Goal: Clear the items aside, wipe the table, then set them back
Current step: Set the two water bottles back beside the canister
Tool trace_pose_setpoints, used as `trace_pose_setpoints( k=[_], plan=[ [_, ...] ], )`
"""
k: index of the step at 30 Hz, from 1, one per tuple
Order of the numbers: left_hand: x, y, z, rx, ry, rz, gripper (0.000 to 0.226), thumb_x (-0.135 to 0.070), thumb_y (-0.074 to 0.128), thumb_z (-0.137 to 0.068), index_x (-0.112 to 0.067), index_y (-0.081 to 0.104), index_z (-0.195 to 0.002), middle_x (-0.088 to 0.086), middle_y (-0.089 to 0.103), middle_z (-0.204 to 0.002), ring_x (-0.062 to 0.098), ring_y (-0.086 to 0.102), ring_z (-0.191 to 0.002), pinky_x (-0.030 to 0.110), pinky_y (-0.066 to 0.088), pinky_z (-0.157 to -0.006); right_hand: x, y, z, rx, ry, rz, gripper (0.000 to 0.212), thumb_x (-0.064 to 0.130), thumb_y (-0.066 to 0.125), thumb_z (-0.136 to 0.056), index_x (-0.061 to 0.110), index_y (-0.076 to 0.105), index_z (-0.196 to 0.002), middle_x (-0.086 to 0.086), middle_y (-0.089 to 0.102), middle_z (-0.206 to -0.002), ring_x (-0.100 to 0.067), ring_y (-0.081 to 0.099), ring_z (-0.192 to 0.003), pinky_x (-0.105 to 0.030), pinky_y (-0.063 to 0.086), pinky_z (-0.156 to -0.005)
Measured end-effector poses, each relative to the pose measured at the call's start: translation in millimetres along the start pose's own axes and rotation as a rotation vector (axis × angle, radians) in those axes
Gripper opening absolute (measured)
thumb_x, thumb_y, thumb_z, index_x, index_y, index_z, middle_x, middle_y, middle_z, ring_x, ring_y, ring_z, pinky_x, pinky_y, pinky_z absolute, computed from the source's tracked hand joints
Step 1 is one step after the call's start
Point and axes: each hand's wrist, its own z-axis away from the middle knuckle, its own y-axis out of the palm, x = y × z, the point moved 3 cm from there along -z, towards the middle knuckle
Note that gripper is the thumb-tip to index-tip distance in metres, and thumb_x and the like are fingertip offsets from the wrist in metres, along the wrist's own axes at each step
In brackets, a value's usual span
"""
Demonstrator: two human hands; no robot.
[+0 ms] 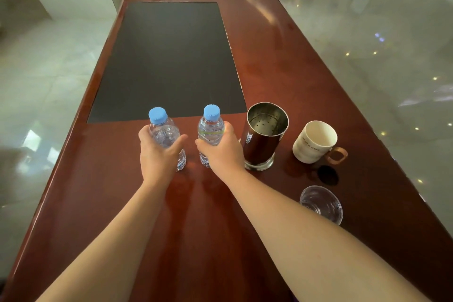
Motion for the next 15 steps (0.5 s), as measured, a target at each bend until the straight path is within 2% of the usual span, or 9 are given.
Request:
trace_pose_setpoints(
  k=[3,6,8,9,11,13,15],
  plan=[
    [-1,-2,2,0.029,-0.015,0.004,0.083,-0.044,0.082,-0.073,-0.024,0.035,-0.137,-0.004,0.057,-0.131,0.018,0.058,-0.115,0.037,0.046,-0.094,2,0,0,0.018,0.027,-0.009,0.059,0.041,0.077,-0.070,0.026,0.046,-0.119,0.010,0.059,-0.107,-0.016,0.060,-0.099,-0.028,0.040,-0.076],
    [-1,-6,9,0.052,0.002,-0.036,0.087,-0.042,0.082,-0.074,-0.025,0.031,-0.143,-0.006,0.054,-0.137,0.016,0.056,-0.118,0.038,0.046,-0.094,3,-5,2,0.052,0.045,0.059,0.077,0.044,0.078,-0.070,0.019,0.042,-0.132,0.000,0.057,-0.129,-0.023,0.057,-0.116,-0.035,0.046,-0.089],
    [0,-10,17,0.054,0.004,-0.092,0.079,-0.044,0.080,-0.074,-0.026,0.036,-0.137,-0.007,0.057,-0.131,0.020,0.058,-0.116,0.041,0.048,-0.090,2,-11,7,0.078,0.065,0.149,0.094,0.047,0.076,-0.072,0.015,0.029,-0.147,-0.005,0.044,-0.146,-0.027,0.048,-0.129,-0.041,0.044,-0.100],
    [0,-12,22,0.049,0.010,-0.115,0.071,-0.044,0.079,-0.075,-0.027,0.039,-0.131,-0.008,0.059,-0.126,0.021,0.058,-0.114,0.042,0.048,-0.085,1,-15,11,0.085,0.067,0.194,0.096,0.048,0.075,-0.074,0.015,0.025,-0.149,-0.006,0.040,-0.149,-0.027,0.045,-0.132,-0.043,0.043,-0.100],
    [-1,-17,33,0.033,0.033,-0.166,0.060,-0.044,0.077,-0.076,-0.026,0.042,-0.122,-0.009,0.059,-0.120,0.023,0.057,-0.114,0.042,0.046,-0.082,0,-24,22,0.086,0.049,0.266,0.086,0.047,0.071,-0.077,0.014,0.031,-0.145,-0.007,0.041,-0.146,-0.028,0.045,-0.130,-0.043,0.043,-0.096],
    [-3,-22,46,0.020,0.080,-0.288,0.061,-0.046,0.072,-0.081,-0.021,0.044,-0.128,0.000,0.058,-0.130,0.028,0.049,-0.124,0.049,0.045,-0.093,0,-32,34,0.071,0.020,0.330,0.071,0.047,0.066,-0.079,0.014,0.042,-0.136,-0.007,0.046,-0.138,-0.030,0.046,-0.126,-0.044,0.044,-0.093],
    [-4,-26,62,0.010,0.133,-0.426,0.067,-0.048,0.066,-0.086,-0.017,0.041,-0.140,0.007,0.049,-0.145,0.030,0.037,-0.137,0.052,0.036,-0.107,-2,-39,49,0.074,-0.017,0.392,0.062,0.047,0.061,-0.081,0.015,0.047,-0.131,-0.006,0.047,-0.134,-0.030,0.043,-0.124,-0.043,0.042,-0.093]
  ],
)
